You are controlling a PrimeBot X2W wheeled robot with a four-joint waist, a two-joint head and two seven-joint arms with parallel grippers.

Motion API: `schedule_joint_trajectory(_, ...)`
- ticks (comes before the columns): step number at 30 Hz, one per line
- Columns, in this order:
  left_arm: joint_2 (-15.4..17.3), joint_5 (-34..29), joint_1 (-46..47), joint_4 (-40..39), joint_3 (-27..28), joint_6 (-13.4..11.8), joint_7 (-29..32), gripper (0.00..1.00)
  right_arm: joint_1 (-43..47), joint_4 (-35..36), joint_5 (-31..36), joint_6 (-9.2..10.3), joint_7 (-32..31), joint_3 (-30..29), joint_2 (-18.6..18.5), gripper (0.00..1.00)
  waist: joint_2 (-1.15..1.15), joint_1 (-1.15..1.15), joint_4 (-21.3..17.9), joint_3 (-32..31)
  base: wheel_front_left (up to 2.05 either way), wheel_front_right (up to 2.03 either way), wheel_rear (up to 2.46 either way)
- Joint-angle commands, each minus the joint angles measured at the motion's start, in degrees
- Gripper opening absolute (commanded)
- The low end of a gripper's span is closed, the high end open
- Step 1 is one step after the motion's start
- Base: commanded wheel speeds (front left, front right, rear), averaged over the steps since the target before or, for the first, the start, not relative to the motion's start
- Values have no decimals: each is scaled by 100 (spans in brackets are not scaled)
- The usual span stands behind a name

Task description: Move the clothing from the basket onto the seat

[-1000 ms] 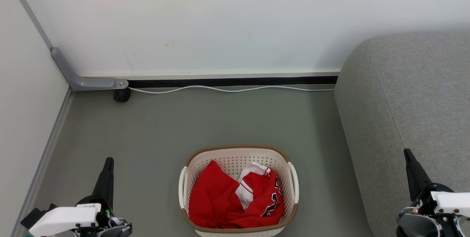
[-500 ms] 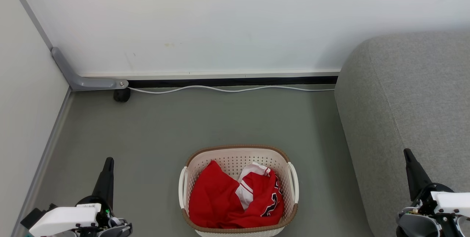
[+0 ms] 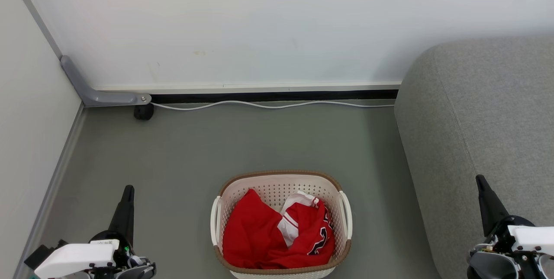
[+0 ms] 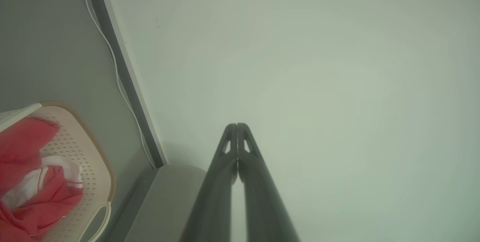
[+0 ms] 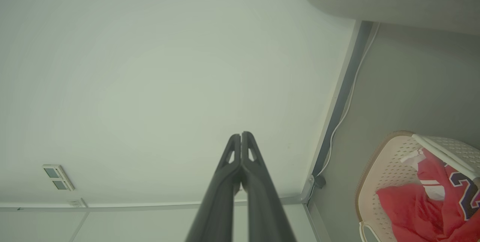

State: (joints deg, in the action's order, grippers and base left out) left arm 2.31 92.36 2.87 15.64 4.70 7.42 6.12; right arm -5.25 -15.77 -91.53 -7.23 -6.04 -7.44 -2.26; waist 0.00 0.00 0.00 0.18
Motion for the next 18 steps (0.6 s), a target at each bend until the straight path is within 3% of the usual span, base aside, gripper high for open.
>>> schedule_joint_trajectory(1,56,-17,331,-162,179,7,34,0,-93,175,-66,-25,-43,95,-62,0,0,0,0,0,0,0,0)
schedule_joint_trajectory(18,56,-17,331,-162,179,7,34,0,-93,175,-66,-25,-43,95,-62,0,0,0,0,0,0,0,0)
